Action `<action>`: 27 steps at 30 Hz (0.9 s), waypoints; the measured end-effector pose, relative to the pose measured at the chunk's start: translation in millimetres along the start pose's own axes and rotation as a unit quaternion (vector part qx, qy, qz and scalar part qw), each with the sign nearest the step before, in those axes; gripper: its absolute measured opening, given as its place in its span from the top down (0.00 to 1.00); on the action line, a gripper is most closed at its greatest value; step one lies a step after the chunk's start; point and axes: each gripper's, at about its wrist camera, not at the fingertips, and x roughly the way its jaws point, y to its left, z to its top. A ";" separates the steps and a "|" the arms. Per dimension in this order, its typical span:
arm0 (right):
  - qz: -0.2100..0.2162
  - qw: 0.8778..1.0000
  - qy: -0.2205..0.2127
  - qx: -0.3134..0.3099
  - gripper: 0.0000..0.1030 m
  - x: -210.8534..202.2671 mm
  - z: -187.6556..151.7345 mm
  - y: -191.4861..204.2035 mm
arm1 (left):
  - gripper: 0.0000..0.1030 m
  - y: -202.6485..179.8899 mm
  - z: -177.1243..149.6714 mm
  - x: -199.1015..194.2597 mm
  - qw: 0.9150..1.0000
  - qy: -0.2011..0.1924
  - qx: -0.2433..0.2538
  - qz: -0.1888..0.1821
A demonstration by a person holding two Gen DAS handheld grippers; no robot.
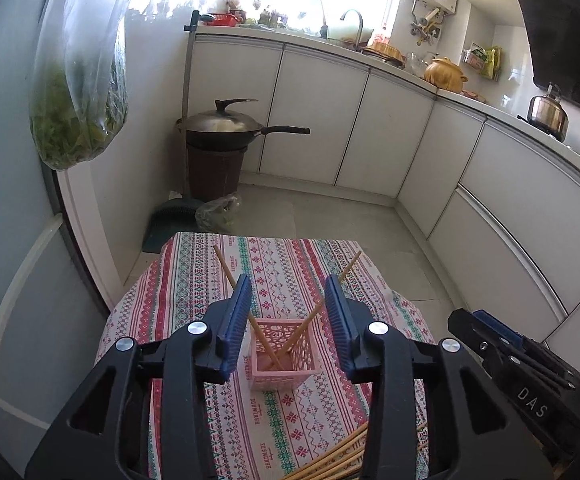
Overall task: Organize utensils
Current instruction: 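Withdraw both grippers from the cup back toward the chopstick pile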
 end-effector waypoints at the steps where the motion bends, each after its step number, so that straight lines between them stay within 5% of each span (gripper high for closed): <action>1: -0.003 1.000 -0.001 -0.002 0.62 -2.8 -1.1 0.0 | 0.62 -1.8 -1.8 -2.2 1.000 0.001 0.002 0.000; 11: -0.044 0.999 -0.015 0.011 0.44 -32.4 -14.9 -10.6 | 0.47 -17.9 -16.3 -26.6 1.000 -0.003 0.016 -0.009; 20: -0.120 0.990 -0.054 0.048 0.16 -62.5 -25.4 -43.0 | 0.26 -39.0 -28.1 -25.5 0.999 0.007 0.041 -0.012; 27: -0.209 0.966 -0.090 0.119 0.06 -98.8 -54.0 -113.3 | 0.08 -69.4 -56.9 23.8 0.989 0.115 0.085 -0.041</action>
